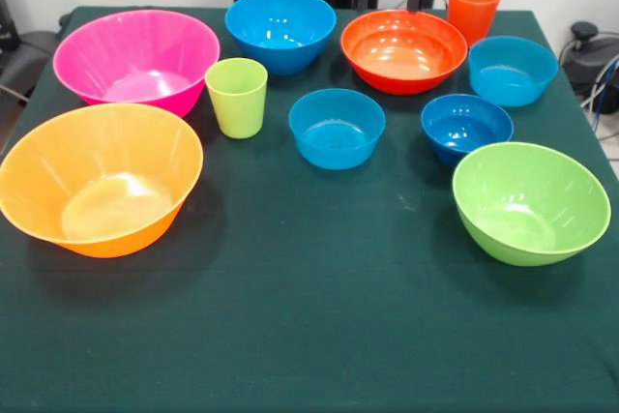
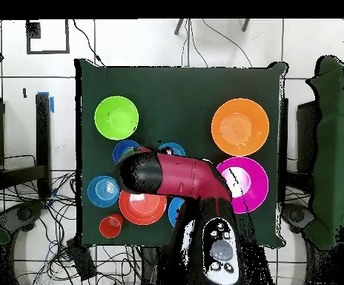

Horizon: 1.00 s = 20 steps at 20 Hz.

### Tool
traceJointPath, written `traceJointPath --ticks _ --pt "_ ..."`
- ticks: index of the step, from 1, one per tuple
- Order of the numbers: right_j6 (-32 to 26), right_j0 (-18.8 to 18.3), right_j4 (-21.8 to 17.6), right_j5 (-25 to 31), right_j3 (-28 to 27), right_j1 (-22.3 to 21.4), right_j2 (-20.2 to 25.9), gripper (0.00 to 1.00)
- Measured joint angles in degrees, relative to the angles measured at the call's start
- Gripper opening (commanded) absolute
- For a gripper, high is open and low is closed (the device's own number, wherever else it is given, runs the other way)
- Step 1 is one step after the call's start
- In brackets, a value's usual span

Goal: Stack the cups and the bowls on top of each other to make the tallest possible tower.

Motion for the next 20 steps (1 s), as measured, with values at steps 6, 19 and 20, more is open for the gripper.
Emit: traceJointPath --ticks 6,19,20 --pt "0.00 -1.18 -0.05 0.01 -6.81 5.73 0.04 1.00" --pt "0.00 -4.78 -0.23 0.48 -19.21 14.52 0.98 1.00" --pt "0.00 -5.27 -0.21 0.64 -19.83 14.90 1.10 1.00"
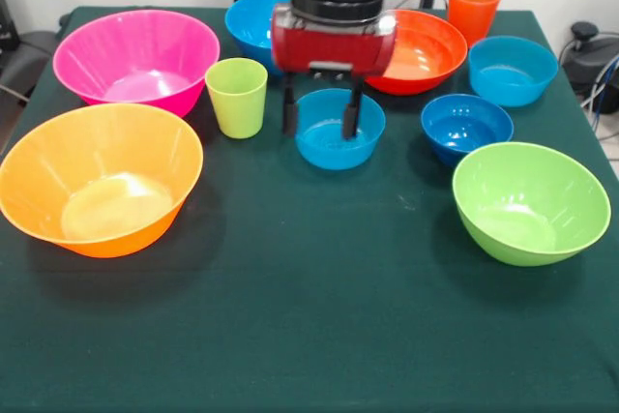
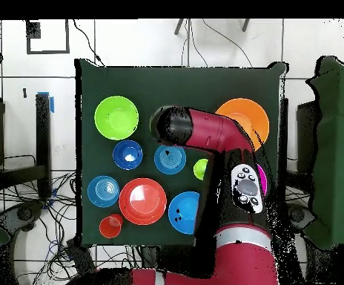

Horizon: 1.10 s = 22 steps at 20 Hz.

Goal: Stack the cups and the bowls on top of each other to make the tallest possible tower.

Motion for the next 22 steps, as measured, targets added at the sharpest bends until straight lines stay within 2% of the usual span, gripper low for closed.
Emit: traceJointPath --ticks 10,22 --pt "0.00 -5.00 -0.01 0.97 -2.39 1.18 1.33 1.00" --pt "0.00 -9.64 -0.02 7.56 -3.90 1.20 3.77 1.00"
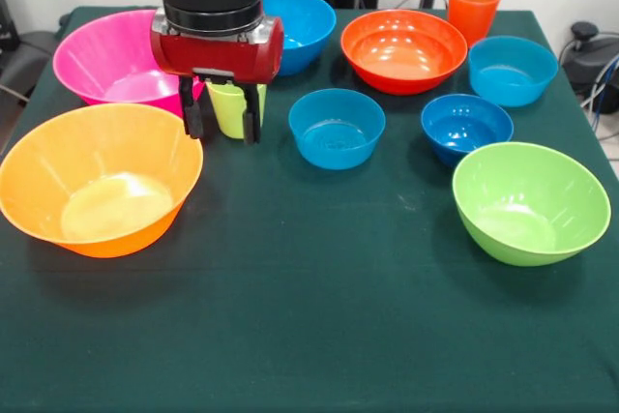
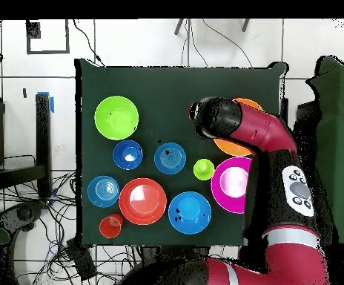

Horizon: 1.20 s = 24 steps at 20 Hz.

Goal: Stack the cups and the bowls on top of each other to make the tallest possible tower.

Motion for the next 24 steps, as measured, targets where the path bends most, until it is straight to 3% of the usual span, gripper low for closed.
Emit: traceJointPath --ticks 24 --pt "0.00 -1.98 -7.42 0.31 -5.59 4.54 3.60 1.00"
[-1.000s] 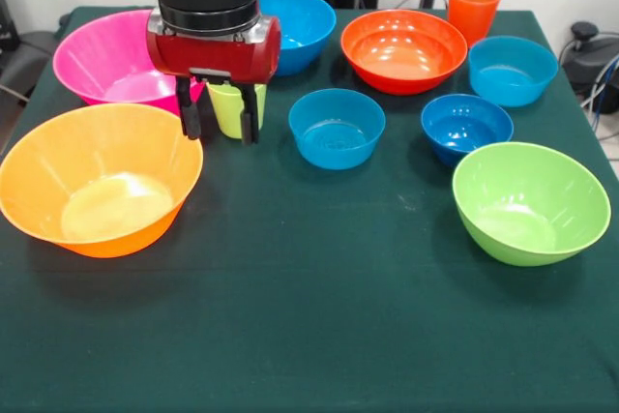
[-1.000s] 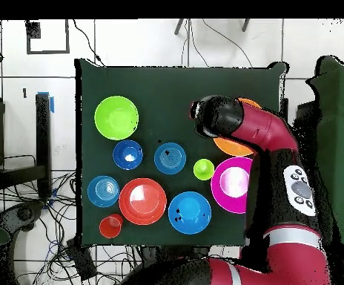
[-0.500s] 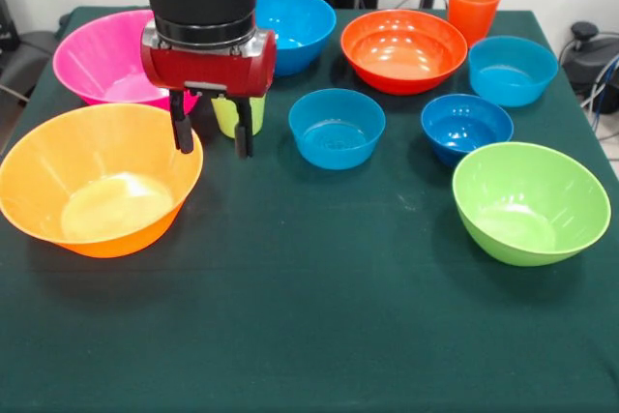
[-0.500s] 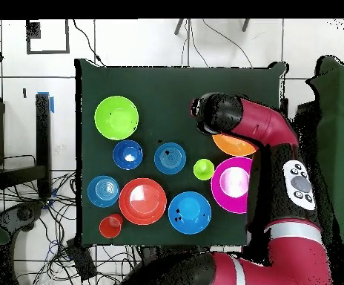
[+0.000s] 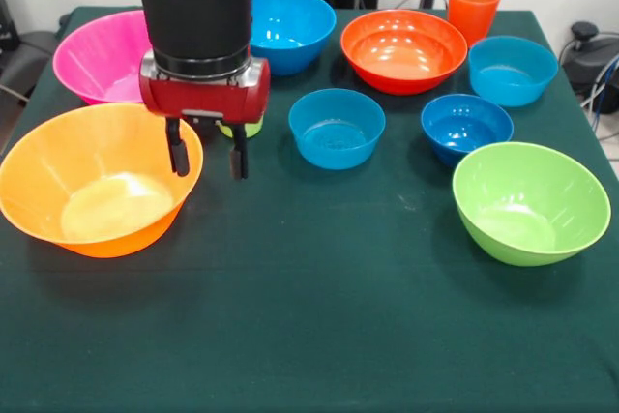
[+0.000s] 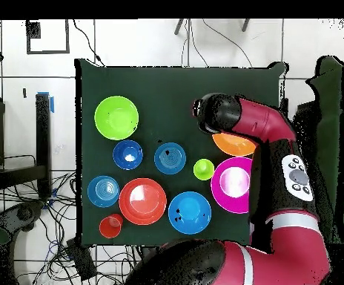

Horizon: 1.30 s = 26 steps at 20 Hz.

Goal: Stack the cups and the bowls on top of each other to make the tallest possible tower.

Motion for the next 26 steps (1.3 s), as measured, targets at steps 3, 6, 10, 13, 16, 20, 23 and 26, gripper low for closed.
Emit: traceJointPath --ticks 3,6,10,13,16,20,23,26 --pt "0.00 0.26 -2.53 0.00 -1.49 0.99 -0.21 1.00" --pt "0.00 0.80 -4.27 0.00 -2.44 1.50 -0.83 1.00" --pt "0.00 3.77 -8.52 0.00 -4.92 2.47 -4.37 1.00" --pt "0.00 6.19 -10.87 0.01 -6.35 2.92 -7.10 1.00" --pt "0.00 9.81 -13.87 -0.05 -8.34 3.47 -11.12 1.00" --pt "0.38 13.86 -16.65 -1.33 -10.68 4.52 -15.82 1.00" --pt "1.69 16.99 -18.19 -3.31 -12.53 5.90 -19.81 1.00" --pt "3.93 19.27 -18.58 -5.18 -14.30 7.35 -22.68 1.00"
